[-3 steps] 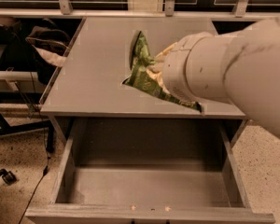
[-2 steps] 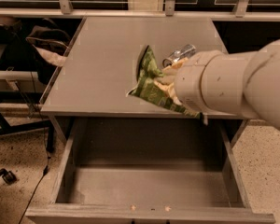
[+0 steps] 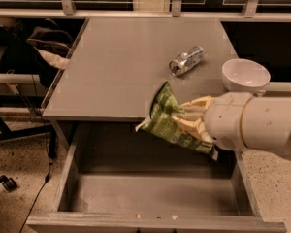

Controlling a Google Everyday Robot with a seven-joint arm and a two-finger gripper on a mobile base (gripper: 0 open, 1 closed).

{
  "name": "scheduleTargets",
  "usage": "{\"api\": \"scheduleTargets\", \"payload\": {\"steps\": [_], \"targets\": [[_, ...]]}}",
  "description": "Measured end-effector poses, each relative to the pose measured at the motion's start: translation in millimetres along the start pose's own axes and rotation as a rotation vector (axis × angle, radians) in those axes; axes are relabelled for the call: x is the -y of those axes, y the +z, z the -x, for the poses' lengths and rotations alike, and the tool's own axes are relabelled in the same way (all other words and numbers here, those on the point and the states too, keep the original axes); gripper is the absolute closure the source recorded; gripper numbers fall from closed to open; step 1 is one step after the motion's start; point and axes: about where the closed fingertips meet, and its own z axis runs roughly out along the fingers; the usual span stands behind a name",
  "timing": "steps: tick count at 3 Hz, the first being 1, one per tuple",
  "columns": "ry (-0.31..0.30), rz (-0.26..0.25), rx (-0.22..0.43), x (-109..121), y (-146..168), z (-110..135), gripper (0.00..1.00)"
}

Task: Place green jalapeno chip bag into top drawer

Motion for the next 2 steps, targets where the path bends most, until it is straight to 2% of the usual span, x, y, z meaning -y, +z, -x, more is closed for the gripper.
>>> {"api": "scheduleTargets", "payload": {"steps": [1, 2], "targets": [[0.066, 0.024, -0.005, -23, -15, -27, 1.00], [0.083, -0.015, -0.067, -31, -13, -45, 1.00]]}}
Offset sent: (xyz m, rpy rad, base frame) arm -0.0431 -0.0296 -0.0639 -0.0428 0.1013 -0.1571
